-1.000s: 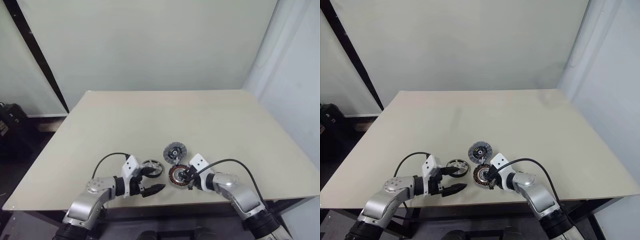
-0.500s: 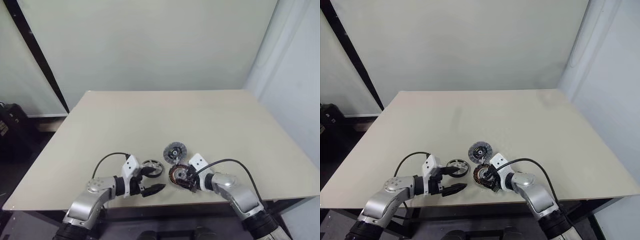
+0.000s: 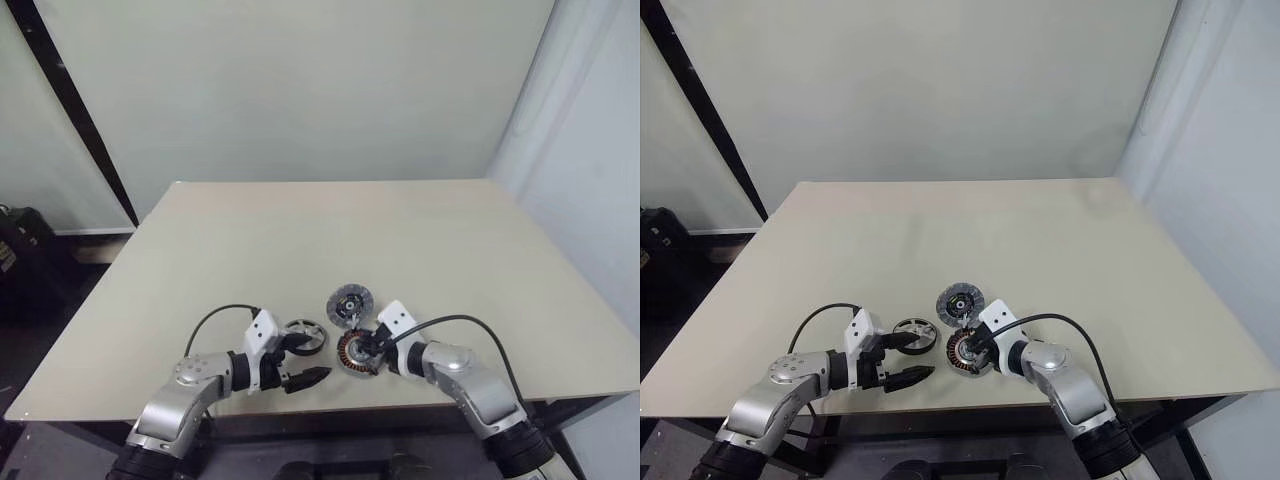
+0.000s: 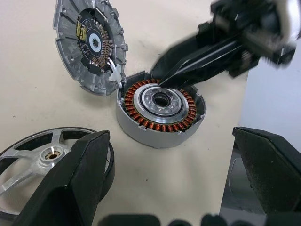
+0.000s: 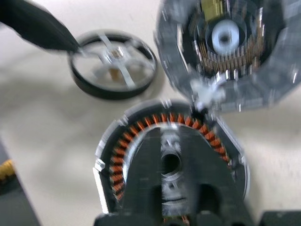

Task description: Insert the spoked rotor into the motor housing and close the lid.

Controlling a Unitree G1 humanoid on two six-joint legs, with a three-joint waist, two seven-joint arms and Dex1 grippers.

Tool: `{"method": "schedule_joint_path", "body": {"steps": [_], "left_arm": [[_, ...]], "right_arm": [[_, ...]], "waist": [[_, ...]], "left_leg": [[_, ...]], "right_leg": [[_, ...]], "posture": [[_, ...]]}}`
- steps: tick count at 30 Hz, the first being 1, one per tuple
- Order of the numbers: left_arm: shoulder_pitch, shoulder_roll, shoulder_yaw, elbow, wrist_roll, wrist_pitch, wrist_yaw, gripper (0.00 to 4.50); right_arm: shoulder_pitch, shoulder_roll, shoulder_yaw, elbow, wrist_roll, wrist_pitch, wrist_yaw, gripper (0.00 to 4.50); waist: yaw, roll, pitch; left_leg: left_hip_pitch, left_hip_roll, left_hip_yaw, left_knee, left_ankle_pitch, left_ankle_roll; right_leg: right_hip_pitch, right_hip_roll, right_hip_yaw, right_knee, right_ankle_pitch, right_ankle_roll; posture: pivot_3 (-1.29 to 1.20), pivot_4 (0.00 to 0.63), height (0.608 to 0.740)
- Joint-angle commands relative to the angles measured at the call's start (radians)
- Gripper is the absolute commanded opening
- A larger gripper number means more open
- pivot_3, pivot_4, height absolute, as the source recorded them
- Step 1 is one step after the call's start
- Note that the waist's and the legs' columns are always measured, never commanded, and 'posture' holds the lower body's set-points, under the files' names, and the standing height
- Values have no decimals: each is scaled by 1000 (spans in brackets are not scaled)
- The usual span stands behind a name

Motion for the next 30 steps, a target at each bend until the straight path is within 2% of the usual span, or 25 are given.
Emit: {"method": "schedule_joint_path", "body": {"steps": [1, 5, 18, 30], "left_arm": [[-14, 0, 23, -20, -8, -12, 3, 4500], [-7, 1, 25, -28, -12, -10, 7, 4500], [-6, -5, 22, -26, -12, -12, 12, 4500], [-7, -14, 21, -17, -7, -17, 11, 4500]], "right_arm": [[-29, 9, -3, 58, -33, -50, -19, 60], [-24, 13, -5, 84, -43, -67, -26, 60], [-22, -21, -44, -86, -8, -11, 9, 60], [-7, -47, -5, -158, -16, 128, 14, 60]], "waist": [[0, 0, 0], [0, 0, 0], [0, 0, 0], [0, 0, 0]], "left_leg": [[0, 0, 0, 0, 0, 0], [2, 0, 0, 0, 0, 0], [0, 0, 0, 0, 0, 0], [0, 0, 0, 0, 0, 0]], "right_leg": [[0, 0, 0, 0, 0, 0], [0, 0, 0, 0, 0, 0], [0, 0, 0, 0, 0, 0], [0, 0, 0, 0, 0, 0]], "posture": [[0, 0, 740], [0, 0, 740], [0, 0, 740], [0, 0, 740]]}}
